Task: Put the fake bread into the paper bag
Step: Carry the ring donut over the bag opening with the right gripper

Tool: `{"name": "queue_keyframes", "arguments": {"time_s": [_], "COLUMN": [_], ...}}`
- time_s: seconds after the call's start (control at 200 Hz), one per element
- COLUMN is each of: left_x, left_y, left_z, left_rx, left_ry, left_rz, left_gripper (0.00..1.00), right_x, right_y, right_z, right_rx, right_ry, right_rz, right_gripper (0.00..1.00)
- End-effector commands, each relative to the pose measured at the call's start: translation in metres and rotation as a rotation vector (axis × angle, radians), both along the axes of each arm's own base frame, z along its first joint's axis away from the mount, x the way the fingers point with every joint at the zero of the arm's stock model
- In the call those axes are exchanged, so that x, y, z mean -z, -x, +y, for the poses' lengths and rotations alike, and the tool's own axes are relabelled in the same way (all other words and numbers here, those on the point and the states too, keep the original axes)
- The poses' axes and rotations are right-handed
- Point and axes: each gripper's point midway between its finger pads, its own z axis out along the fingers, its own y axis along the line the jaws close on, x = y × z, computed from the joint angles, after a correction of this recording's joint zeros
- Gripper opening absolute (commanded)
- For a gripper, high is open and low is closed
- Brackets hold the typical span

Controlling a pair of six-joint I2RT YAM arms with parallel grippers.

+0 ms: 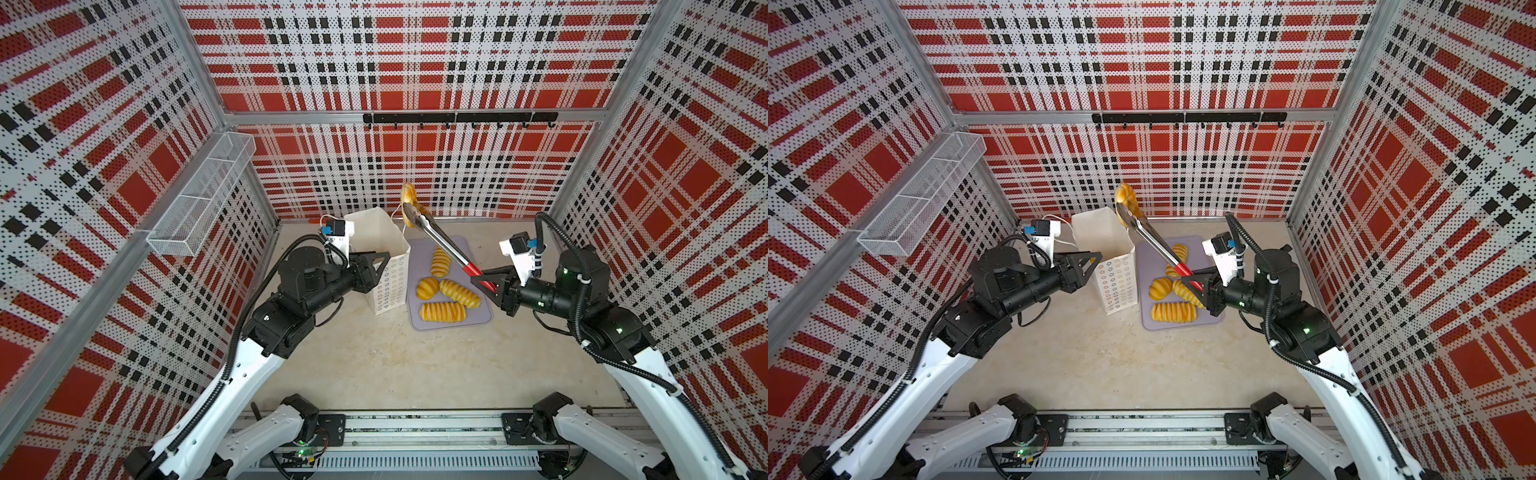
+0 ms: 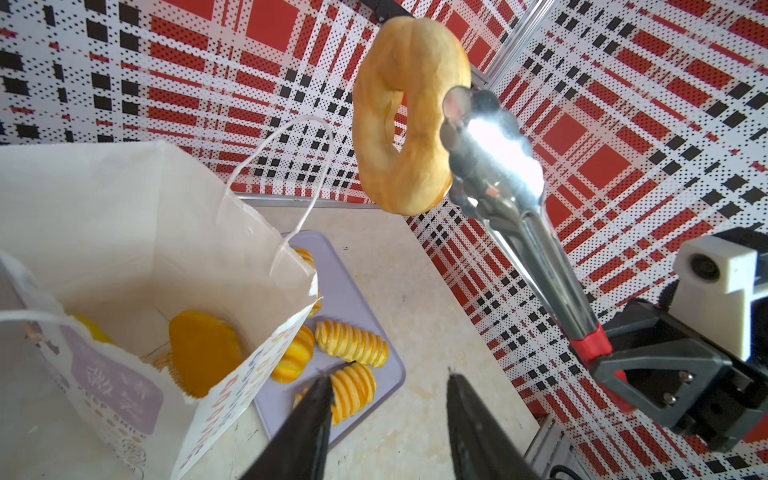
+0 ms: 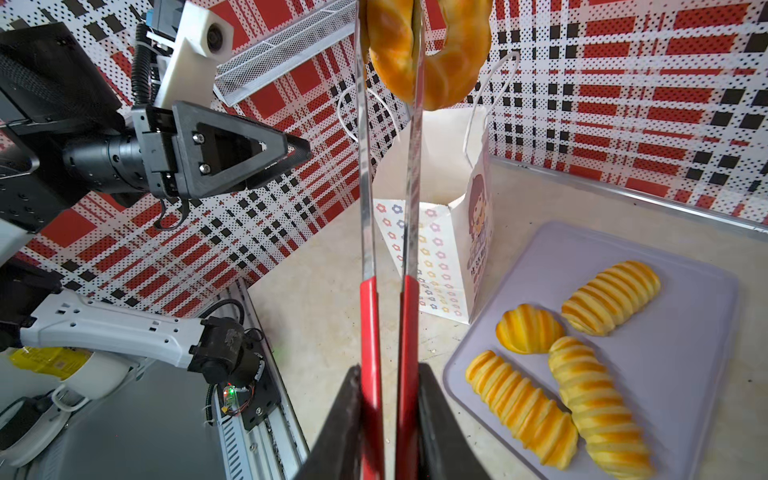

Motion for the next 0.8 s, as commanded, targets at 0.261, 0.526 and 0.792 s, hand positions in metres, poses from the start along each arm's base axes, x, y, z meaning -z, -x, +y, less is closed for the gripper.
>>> {"name": "queue_keyframes", "arguments": {"time_s": [0.261, 0.526, 0.792], "left_x": [0.019, 0.025, 0.028], "left_y": [0.001, -0.002, -0.003], "left_z": [0.027, 0.031, 0.034], "left_rx": [-0.068, -0.065, -0.067], "left_ry": [0.005, -0.002, -0.007], "left_rz": [0.032, 0.040, 0.044], "left_gripper": [0.49, 0.48, 0.49], "right_x": [0.005, 0.024, 0.044], "right_y": [-0.009, -0.016, -0.027], "right_z": [0.031, 0.043, 0.043], "right_rx": [-0.097, -0.119, -0.073], "right_ry": [-0.038, -0.016, 0.019], "right_rz": [-0.021, 0.028, 0.095], "right_gripper": [0.23, 0.23, 0.23]}}
